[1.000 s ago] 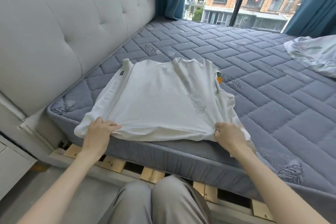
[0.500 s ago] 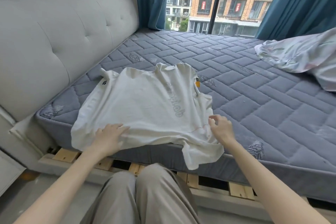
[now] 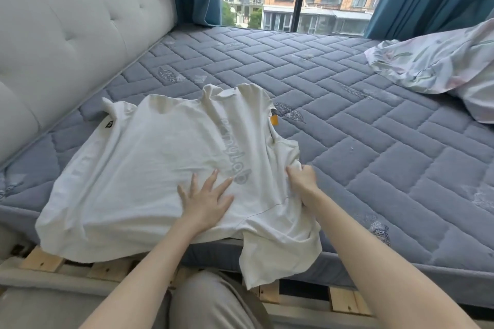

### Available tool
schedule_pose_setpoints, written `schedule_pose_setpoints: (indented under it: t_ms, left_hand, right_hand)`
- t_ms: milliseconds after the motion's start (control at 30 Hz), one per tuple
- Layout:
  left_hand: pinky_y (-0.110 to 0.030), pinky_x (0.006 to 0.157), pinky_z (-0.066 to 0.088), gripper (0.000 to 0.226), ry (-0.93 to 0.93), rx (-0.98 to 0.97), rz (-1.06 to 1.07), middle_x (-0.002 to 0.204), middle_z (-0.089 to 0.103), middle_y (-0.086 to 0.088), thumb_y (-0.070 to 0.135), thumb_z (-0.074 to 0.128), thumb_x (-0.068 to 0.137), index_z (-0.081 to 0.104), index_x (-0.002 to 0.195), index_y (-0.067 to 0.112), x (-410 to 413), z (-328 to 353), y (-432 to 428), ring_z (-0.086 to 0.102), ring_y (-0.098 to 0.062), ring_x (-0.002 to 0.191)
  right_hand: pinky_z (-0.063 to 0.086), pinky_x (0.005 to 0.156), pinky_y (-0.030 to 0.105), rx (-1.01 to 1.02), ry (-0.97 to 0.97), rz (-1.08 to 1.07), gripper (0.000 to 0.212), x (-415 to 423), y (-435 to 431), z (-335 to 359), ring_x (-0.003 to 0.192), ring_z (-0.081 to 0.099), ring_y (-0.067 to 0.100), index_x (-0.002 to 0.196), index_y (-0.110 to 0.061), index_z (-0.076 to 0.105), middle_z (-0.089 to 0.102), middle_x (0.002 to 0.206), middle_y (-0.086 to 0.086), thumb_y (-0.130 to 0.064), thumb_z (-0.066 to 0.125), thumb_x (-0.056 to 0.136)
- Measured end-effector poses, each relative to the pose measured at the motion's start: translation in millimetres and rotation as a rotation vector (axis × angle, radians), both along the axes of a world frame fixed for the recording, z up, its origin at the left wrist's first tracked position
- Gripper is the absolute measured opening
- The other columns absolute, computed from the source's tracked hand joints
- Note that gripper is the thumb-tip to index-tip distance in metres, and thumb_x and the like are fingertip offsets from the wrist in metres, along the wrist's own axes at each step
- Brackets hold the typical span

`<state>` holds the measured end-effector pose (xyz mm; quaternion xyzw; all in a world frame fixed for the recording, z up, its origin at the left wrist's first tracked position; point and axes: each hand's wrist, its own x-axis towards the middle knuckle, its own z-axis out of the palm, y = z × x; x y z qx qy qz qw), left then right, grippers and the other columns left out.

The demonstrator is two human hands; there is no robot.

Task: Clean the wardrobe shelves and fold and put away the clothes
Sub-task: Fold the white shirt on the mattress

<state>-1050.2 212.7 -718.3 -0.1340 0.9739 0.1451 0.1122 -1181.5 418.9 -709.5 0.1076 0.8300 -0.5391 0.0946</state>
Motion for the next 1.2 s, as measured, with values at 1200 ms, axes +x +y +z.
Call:
schedule_pose_setpoints:
  t_ms: [1200]
  left_hand:
    - [-0.052,0.115,0.003,0.066,0.402,-0.204,0.169,0.160,0.016,0.012,0.056,0.008,0.084,0.019,0.148,0.046,-206,-45,-96,0.010,-0.014,0.148]
  right_hand:
    - [0.029,0.103,0.046,0.660,0.285,0.003,0.046,-243,-101,-14,0.126,0.044,0.035,0.122,-0.006,0.050,0.054,0.131,0.020,-0.044,0.038,0.100]
